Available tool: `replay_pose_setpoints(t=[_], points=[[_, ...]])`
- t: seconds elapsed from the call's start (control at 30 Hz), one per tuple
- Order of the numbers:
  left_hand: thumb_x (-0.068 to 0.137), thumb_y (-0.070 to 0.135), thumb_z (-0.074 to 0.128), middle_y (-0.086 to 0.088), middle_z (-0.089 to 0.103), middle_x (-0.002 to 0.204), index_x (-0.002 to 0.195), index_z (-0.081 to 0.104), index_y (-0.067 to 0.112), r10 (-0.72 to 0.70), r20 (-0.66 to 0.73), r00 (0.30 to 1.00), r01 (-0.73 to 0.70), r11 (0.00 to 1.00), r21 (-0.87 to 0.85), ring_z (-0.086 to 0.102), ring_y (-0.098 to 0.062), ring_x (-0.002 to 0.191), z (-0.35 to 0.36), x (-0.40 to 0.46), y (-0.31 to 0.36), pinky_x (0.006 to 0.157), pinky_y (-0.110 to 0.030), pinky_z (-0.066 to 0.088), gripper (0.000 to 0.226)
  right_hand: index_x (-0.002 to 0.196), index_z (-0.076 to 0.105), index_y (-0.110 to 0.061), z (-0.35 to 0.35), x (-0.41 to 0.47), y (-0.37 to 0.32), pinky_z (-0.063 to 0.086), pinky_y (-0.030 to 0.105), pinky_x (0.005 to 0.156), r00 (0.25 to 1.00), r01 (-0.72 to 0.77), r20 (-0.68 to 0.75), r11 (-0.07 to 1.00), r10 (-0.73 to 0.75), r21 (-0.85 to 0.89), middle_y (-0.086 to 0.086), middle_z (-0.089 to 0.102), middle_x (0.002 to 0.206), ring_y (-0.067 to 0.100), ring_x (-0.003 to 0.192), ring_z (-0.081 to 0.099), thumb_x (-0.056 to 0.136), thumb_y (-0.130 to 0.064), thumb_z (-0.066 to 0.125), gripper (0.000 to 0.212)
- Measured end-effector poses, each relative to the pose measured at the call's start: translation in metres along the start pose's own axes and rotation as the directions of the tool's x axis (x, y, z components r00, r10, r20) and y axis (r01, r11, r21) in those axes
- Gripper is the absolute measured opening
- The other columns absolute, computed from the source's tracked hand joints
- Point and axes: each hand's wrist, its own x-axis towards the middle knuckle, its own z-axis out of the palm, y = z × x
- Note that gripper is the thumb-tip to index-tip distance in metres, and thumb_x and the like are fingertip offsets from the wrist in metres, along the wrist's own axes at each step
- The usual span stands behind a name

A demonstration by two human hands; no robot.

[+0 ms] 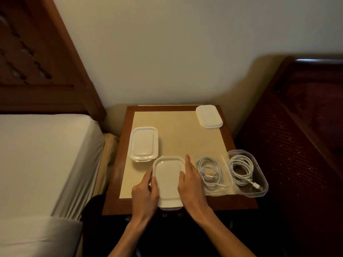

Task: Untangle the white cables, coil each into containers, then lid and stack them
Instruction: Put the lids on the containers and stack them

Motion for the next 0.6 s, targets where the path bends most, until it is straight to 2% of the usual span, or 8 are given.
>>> replay_pose_setpoints(t=[0.1,0.17,0.23,0.33,0.4,0.47,0.53,0.6], points=[[0.098,0.019,0.052,0.012,0.069,0.098,0.134,0.056,0.023,0.039,-0.03,0.999,-0.04,0.998,-0.048,0.064,0.002,0.077,-0.008,0.008,0.014,0.06,-0.015,0.05,0.036,0.154,0.02,-0.015,-0.007,0.002,0.002,0.042,0.037,0.093,1.0,-0.008,-0.007,0.997,0.008,-0.083,0.012,0.057,0.134,0.029,0.117,0.055,0.103,-0.023,0.035,0.054],[0.098,0.018,0.053,0.012,0.068,0.104,0.131,0.057,0.024,0.058,-0.021,0.998,-0.059,0.996,-0.062,0.063,0.006,0.083,-0.01,0.019,0.024,0.062,-0.008,0.048,0.034,0.151,0.027,-0.016,-0.01,0.011,0.003,0.047,0.039,0.084,1.0,-0.009,-0.016,0.992,0.007,-0.128,0.013,0.064,0.12,0.03,0.106,0.06,0.102,-0.019,0.035,0.05],[0.097,0.024,0.056,0.013,0.069,0.106,0.124,0.062,0.028,0.107,0.005,0.994,-0.107,0.994,-0.013,0.065,0.002,0.084,-0.016,0.035,0.026,0.067,-0.005,0.046,0.028,0.147,0.034,-0.016,-0.014,0.025,0.002,0.05,0.039,0.079,0.999,-0.018,-0.036,0.993,0.014,-0.113,0.013,0.067,0.112,0.029,0.098,0.063,0.1,-0.015,0.036,0.047],[0.093,0.042,0.059,0.009,0.071,0.108,0.119,0.068,0.024,0.118,-0.134,0.984,-0.094,0.981,0.169,0.068,-0.009,0.074,-0.032,0.074,0.015,0.075,-0.025,0.054,0.032,0.139,0.043,-0.016,-0.023,0.047,-0.003,0.056,0.038,0.071,0.996,0.019,-0.08,0.997,-0.025,-0.069,0.008,0.067,0.099,0.023,0.086,0.065,0.099,-0.015,0.041,0.04],[0.096,0.041,0.054,0.002,0.069,0.115,0.125,0.063,0.02,0.012,-0.196,0.981,0.033,0.973,0.228,0.068,-0.018,0.091,-0.043,0.104,-0.004,0.084,-0.034,0.053,0.036,0.135,0.046,-0.017,-0.031,0.062,-0.009,0.06,0.031,0.07,0.994,0.058,-0.086,0.998,-0.062,-0.038,0.003,0.065,0.1,0.016,0.086,0.065,0.1,-0.019,0.045,0.035],[0.099,0.034,0.049,-0.004,0.067,0.117,0.122,0.062,0.017,-0.118,-0.101,0.988,0.14,0.958,0.25,0.064,-0.025,0.104,-0.047,0.128,-0.029,0.087,-0.037,0.05,0.032,0.129,0.047,-0.019,-0.037,0.079,-0.02,0.057,0.02,0.067,0.995,0.082,-0.065,0.997,-0.082,-0.003,0.0,0.063,0.104,0.013,0.089,0.064,0.1,-0.024,0.05,0.03],[0.101,0.031,0.046,-0.005,0.069,0.102,0.097,0.067,0.021,-0.183,0.069,0.981,0.173,0.976,0.132,0.066,-0.025,0.091,-0.045,0.139,-0.047,0.076,-0.036,0.054,0.024,0.125,0.049,-0.019,-0.034,0.099,-0.033,0.052,0.017,0.065,0.994,0.092,-0.058,0.995,-0.09,0.028,0.0,0.062,0.104,0.013,0.089,0.063,0.1,-0.024,0.051,0.026],[0.102,0.03,0.043,-0.011,0.066,0.086,0.083,0.064,0.015,-0.244,0.148,0.958,0.246,0.969,0.008,0.063,-0.022,0.069,-0.04,0.139,-0.054,0.055,-0.036,0.055,0.032,0.123,0.052,-0.017,-0.025,0.118,-0.047,0.055,0.02,0.068,0.993,0.105,-0.064,0.993,-0.102,0.051,0.0,0.062,0.103,0.015,0.09,0.064,0.099,-0.021,0.05,0.024]])
